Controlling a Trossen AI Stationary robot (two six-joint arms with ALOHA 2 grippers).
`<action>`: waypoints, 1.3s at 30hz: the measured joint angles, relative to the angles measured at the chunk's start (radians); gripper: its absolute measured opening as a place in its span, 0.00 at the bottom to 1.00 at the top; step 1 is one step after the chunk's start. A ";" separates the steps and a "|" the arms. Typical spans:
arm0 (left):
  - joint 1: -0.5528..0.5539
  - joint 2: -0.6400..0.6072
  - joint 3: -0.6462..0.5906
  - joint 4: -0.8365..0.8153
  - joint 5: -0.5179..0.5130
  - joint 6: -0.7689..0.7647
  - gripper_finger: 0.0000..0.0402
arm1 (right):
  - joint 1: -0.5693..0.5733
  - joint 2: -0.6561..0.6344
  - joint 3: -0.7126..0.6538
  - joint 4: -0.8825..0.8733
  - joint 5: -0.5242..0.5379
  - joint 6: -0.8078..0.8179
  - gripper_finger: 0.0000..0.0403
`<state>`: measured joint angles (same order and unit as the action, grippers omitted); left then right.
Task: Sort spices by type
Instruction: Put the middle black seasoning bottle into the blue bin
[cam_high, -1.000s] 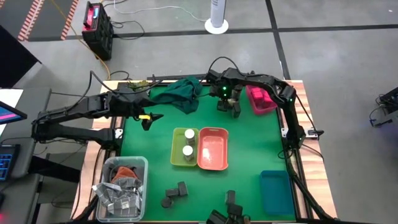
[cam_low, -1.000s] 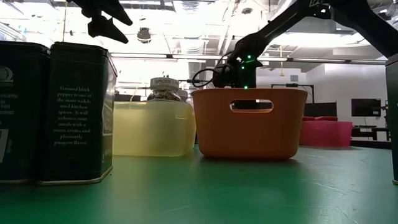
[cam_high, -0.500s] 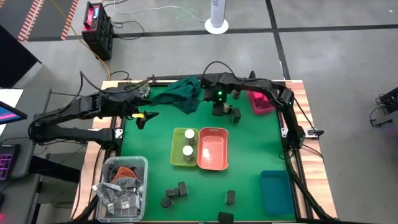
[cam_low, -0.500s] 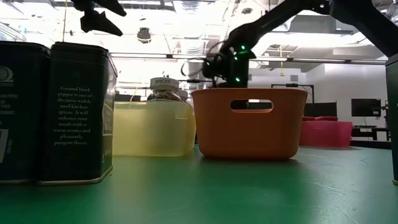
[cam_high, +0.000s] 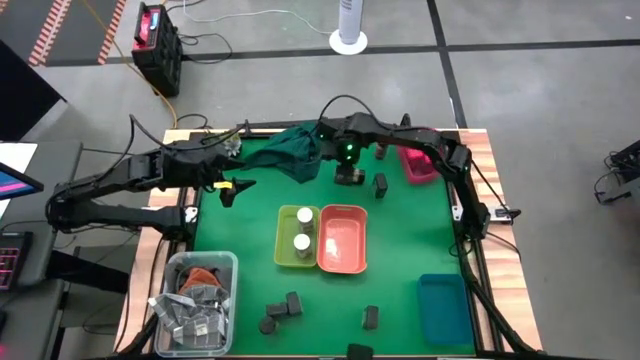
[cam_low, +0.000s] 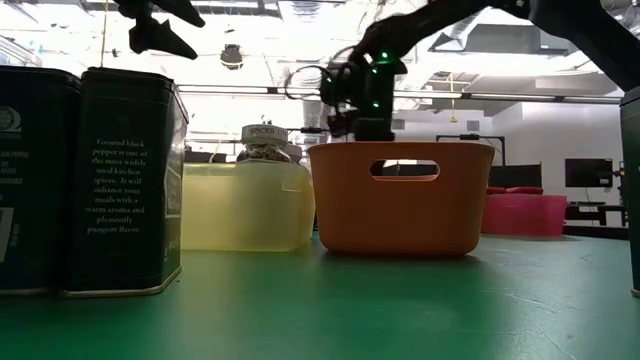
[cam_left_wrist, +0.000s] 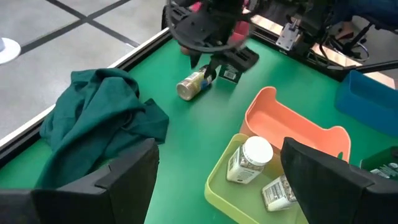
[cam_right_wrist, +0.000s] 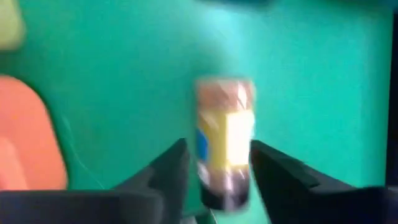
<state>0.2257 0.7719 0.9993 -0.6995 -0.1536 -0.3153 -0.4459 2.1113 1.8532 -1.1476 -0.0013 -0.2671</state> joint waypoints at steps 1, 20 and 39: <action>0.000 0.000 0.000 0.000 0.000 -0.002 0.80 | -0.015 0.000 -0.006 -0.018 0.000 0.000 0.55; 0.000 0.000 0.000 0.001 0.000 -0.014 0.80 | -0.077 0.001 -0.263 0.074 -0.016 -0.029 0.80; 0.000 0.049 0.000 0.089 -0.008 0.015 0.80 | -0.056 -0.025 -0.033 -0.235 -0.073 -0.006 0.56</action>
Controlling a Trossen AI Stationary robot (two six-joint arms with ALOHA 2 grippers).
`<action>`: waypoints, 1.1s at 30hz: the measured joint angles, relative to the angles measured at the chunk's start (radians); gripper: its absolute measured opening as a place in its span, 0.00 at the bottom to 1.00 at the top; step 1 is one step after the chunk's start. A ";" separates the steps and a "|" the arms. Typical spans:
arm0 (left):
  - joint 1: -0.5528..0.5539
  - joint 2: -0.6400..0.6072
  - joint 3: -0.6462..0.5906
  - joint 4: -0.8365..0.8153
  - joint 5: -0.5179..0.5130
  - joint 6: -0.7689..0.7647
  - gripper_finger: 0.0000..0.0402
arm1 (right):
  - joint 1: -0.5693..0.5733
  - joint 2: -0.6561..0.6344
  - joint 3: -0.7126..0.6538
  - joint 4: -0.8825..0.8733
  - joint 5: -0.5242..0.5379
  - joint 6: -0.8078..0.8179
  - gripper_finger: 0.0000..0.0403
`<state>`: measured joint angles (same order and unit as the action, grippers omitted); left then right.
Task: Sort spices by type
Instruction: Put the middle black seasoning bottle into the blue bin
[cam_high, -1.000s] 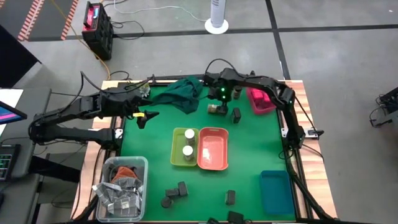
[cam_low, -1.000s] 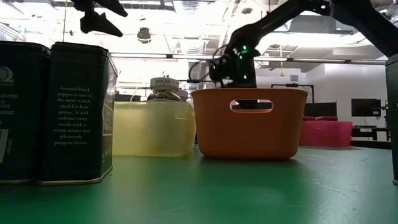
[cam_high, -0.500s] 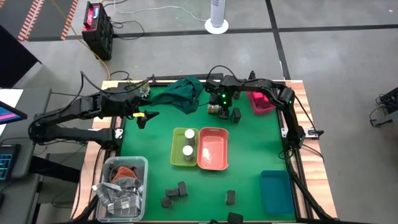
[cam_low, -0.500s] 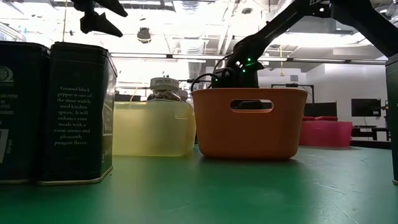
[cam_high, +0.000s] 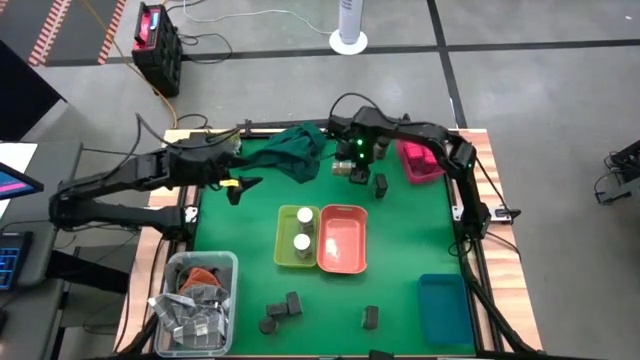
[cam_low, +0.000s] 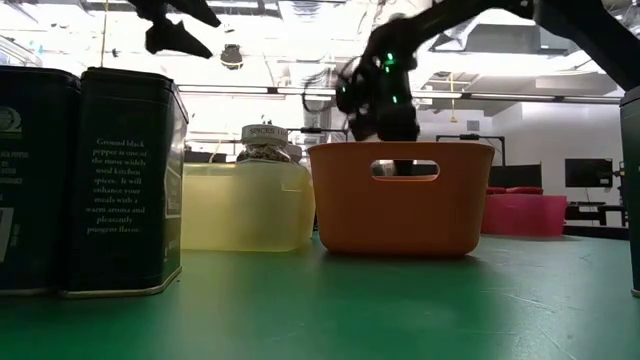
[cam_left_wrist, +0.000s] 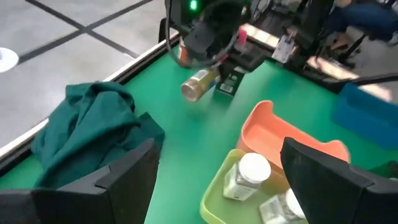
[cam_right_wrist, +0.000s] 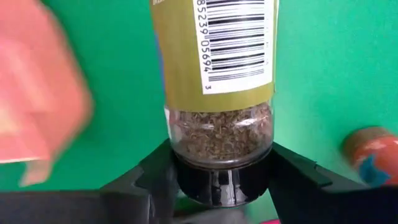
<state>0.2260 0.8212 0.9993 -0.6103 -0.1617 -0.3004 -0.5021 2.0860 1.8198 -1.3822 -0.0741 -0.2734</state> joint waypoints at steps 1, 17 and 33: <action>0.000 0.018 0.000 0.015 -0.013 0.021 0.80 | 0.002 0.001 0.038 -0.037 -0.031 0.019 0.57; -0.091 0.353 0.000 0.376 -0.267 0.789 0.80 | 0.021 -0.001 0.326 -0.133 -0.776 0.512 0.59; -0.252 0.528 0.000 0.701 -0.542 1.281 0.80 | 0.029 0.000 0.324 -0.089 -0.980 0.645 0.59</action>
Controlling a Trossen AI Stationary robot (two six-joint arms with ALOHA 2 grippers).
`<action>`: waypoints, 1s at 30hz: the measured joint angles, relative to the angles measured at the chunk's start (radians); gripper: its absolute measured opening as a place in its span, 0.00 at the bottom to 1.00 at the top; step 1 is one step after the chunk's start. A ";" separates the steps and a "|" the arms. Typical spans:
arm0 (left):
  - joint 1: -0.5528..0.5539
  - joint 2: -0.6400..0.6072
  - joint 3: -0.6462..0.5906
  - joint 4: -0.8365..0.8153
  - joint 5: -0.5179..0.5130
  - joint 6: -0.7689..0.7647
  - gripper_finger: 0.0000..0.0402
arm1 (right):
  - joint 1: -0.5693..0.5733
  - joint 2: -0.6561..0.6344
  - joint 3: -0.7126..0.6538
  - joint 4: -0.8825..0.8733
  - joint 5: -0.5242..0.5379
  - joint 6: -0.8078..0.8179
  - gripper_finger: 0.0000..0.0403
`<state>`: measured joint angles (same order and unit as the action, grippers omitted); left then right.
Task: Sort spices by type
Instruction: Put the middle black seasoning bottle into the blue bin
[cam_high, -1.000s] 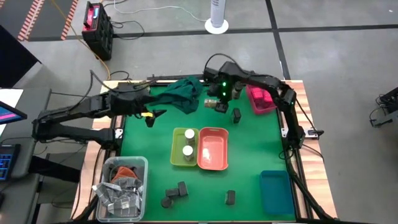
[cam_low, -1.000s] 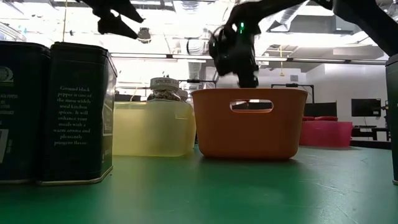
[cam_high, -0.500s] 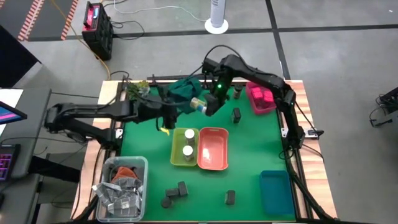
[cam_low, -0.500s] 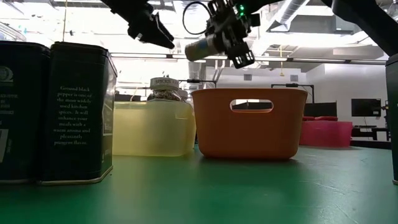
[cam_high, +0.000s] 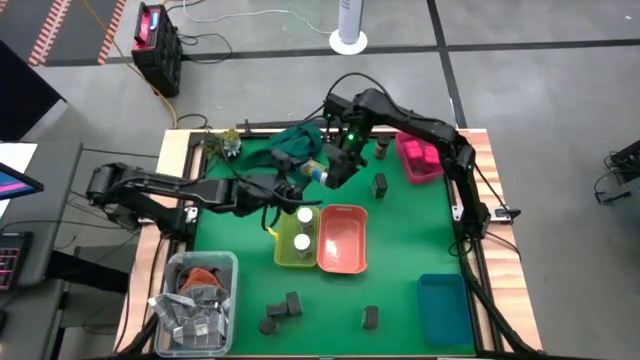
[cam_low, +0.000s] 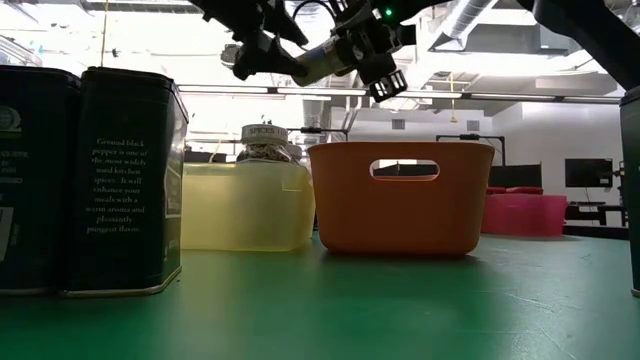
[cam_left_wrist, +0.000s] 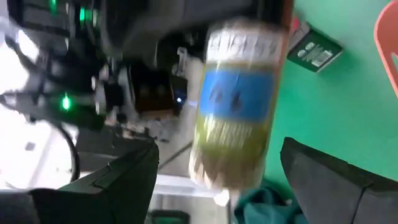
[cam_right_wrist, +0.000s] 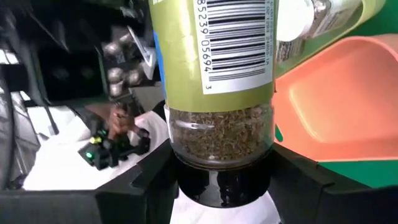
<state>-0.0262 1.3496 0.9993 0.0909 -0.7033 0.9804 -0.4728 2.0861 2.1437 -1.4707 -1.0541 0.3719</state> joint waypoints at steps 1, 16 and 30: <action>-0.001 0.010 0.000 0.019 -0.001 0.019 0.80 | 0.000 0.000 0.000 0.013 -0.003 0.016 0.59; 0.000 0.078 0.000 0.112 -0.006 0.048 0.63 | 0.033 0.000 -0.001 0.108 -0.062 0.086 0.59; -0.006 0.077 0.000 0.102 -0.016 -0.077 0.41 | -0.033 0.002 0.019 0.134 -0.070 0.068 0.77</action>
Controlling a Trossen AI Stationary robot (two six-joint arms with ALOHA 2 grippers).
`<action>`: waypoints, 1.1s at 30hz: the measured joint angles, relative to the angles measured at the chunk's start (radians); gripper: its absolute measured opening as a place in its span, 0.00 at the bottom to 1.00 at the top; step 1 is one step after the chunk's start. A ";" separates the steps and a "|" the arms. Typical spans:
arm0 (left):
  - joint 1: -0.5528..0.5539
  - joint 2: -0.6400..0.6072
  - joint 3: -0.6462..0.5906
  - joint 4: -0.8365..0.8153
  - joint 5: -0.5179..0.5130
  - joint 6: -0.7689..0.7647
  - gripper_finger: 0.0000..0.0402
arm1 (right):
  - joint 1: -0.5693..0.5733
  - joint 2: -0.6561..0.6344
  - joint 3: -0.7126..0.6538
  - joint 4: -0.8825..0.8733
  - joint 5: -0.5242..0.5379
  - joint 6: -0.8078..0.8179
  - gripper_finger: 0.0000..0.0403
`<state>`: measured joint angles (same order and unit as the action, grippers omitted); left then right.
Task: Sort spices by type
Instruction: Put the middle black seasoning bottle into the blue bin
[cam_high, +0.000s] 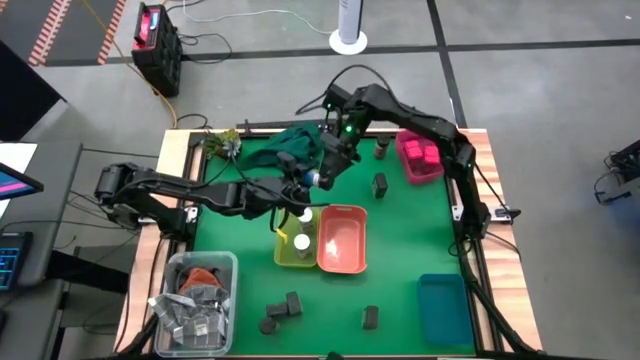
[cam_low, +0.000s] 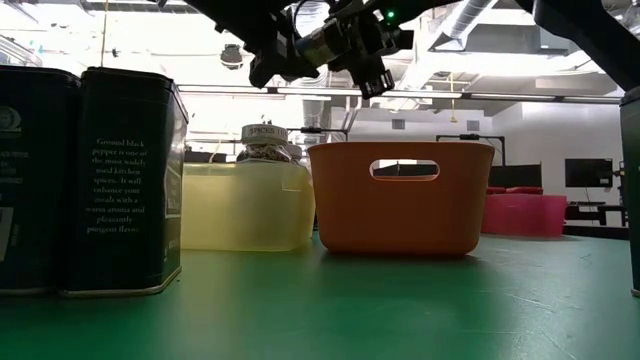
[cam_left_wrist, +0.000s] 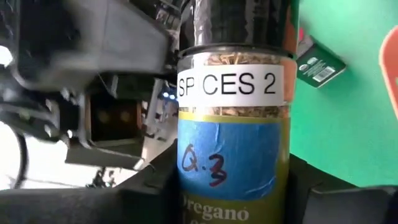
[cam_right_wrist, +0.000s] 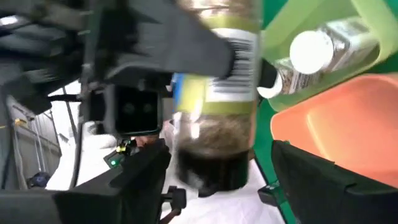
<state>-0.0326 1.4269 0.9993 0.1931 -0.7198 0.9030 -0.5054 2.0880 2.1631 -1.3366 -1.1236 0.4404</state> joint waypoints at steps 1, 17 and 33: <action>0.000 0.000 0.000 -0.002 -0.005 -0.014 0.42 | -0.009 0.000 0.016 -0.008 0.000 -0.014 0.79; 0.214 -0.102 0.000 -0.227 0.671 -0.875 0.43 | 0.016 -0.177 0.135 -0.005 0.618 -0.588 0.84; 0.269 -0.101 0.000 -0.002 0.893 -1.097 0.43 | 0.177 -0.218 0.135 0.170 0.713 -0.622 0.84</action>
<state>0.2359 1.3254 0.9989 0.1909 0.1733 -0.1941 -0.3288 1.8704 2.2982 -1.1662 -0.4107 -0.1816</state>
